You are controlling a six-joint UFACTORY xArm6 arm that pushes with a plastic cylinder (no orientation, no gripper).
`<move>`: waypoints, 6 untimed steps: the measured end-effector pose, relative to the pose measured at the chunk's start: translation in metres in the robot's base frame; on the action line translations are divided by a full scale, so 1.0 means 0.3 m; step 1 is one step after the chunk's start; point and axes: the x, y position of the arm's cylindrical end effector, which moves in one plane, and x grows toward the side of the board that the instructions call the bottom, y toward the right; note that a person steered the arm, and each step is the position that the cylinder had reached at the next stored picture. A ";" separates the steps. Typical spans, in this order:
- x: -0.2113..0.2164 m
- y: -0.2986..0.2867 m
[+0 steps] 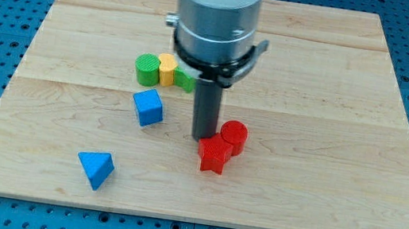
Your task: Push the blue cube towards center left
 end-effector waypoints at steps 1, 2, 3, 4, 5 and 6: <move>-0.042 -0.014; -0.077 -0.117; -0.077 -0.288; -0.089 -0.454; -0.048 -0.408; 0.128 -0.162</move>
